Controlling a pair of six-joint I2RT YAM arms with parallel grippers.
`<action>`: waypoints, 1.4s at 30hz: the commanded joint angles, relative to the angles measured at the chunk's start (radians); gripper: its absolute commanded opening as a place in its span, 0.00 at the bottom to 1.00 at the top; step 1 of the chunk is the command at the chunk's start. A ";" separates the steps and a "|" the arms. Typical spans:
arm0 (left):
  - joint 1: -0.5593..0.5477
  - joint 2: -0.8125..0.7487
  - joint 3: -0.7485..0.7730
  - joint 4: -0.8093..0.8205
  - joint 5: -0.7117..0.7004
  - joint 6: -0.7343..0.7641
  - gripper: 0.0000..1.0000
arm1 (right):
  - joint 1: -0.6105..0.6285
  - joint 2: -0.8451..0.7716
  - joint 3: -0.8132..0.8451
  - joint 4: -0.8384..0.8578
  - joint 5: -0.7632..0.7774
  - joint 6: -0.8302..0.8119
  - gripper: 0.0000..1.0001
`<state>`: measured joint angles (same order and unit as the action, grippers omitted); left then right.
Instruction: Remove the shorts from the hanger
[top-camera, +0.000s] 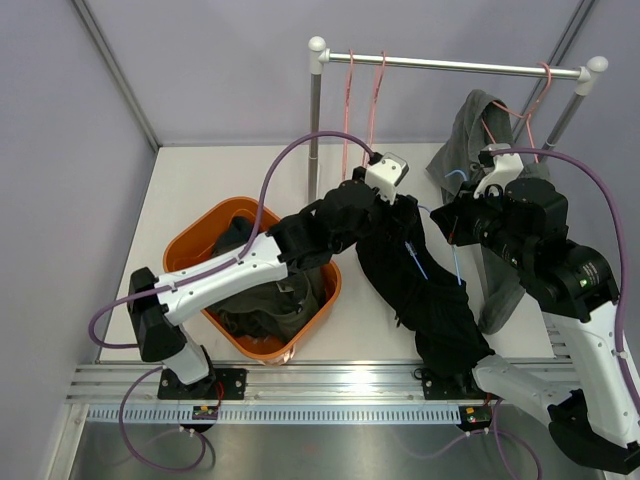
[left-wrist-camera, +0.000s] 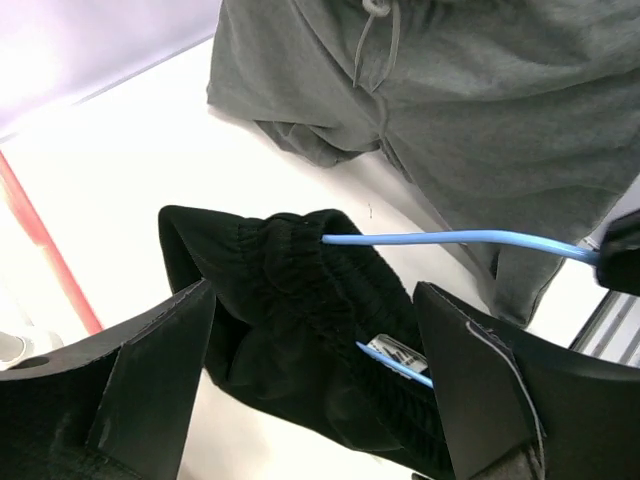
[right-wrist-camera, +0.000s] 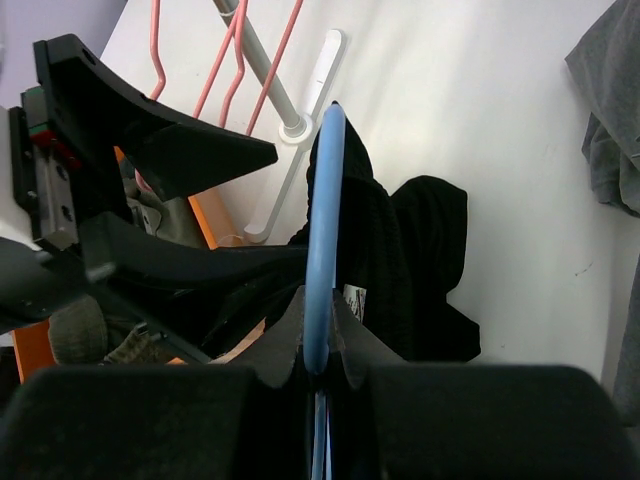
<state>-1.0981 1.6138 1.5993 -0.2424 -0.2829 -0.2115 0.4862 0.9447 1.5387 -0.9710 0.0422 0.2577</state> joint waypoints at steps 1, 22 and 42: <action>0.007 0.023 0.057 0.016 0.021 -0.011 0.82 | 0.011 -0.012 0.038 0.040 0.007 -0.003 0.00; 0.044 0.135 0.234 -0.173 -0.203 0.009 0.00 | 0.011 -0.001 0.032 0.054 -0.015 0.002 0.00; 0.176 0.275 0.297 -0.213 -0.139 -0.014 0.00 | 0.011 -0.035 0.038 0.054 -0.007 -0.005 0.00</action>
<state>-0.9432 1.8919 1.9320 -0.4839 -0.4164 -0.2356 0.4862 0.9428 1.5387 -0.9424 0.0532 0.2504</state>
